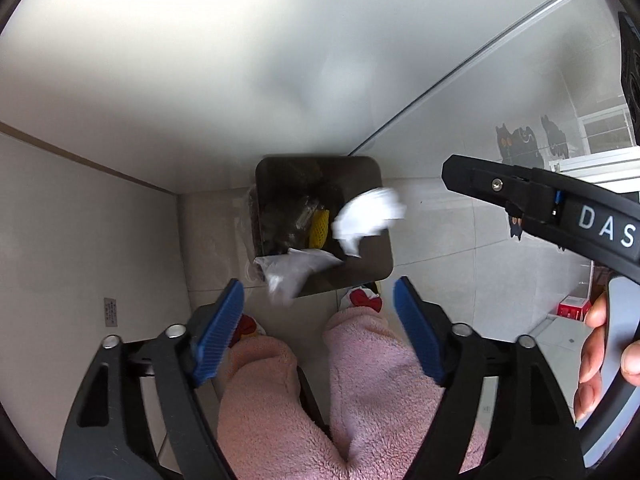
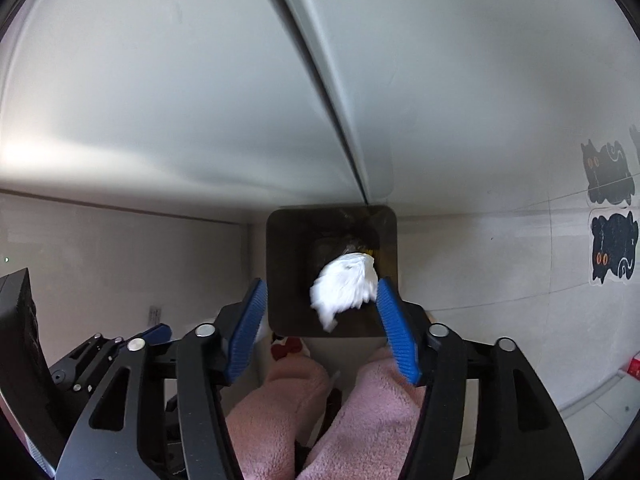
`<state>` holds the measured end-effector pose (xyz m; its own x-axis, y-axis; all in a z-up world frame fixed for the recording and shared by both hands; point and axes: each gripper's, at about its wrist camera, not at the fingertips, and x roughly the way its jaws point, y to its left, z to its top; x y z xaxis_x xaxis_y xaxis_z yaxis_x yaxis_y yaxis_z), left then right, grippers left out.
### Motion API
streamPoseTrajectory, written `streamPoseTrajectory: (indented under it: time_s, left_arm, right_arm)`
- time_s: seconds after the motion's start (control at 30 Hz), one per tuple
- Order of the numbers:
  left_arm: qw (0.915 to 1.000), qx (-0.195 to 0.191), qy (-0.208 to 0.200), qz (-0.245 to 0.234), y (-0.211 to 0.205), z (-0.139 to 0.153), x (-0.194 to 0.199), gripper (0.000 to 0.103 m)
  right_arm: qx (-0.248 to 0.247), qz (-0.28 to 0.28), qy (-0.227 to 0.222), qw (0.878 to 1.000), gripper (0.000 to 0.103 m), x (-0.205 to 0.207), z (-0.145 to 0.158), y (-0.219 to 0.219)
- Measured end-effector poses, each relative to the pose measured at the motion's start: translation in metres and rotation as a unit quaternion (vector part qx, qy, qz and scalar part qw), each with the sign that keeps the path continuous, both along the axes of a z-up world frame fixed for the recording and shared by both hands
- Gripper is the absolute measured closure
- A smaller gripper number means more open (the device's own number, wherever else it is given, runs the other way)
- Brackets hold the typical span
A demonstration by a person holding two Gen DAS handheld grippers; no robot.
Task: Collect trash
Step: 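Lower bag and tissue over the black bin and open both grippers, then grasp the white snack wrapper with the left gripper while the right grasps the Mentos pack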
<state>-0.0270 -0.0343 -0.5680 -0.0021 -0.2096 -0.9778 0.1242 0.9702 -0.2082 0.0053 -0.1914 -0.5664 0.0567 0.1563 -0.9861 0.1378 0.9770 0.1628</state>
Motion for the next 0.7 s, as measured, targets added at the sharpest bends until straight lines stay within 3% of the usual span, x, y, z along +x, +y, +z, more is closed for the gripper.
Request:
streamPoseTrajectory:
  time_s: [0.27,0.5,0.7]
  left_arm:
    - [0.9996,-0.005,-0.023,-0.016,0.001,0.037,0.0,0.021]
    - [0.9958,-0.017,-0.083,-0.035,0.013,0.115,-0.018,0.018]
    - [0.9916,-0.02,-0.126,-0.016,0.032,0.181,-0.02,0.017]
  right_arm:
    - [-0.002,-0.004,-0.022,1.0,0.034,-0.001,0.041,-0.008]
    - [0.008,-0.012,-0.058,0.998,0.027,-0.015,0.11,-0.022]
    - [0.005,-0.004,-0.115,0.993,0.027,-0.021,0.182,-0.026]
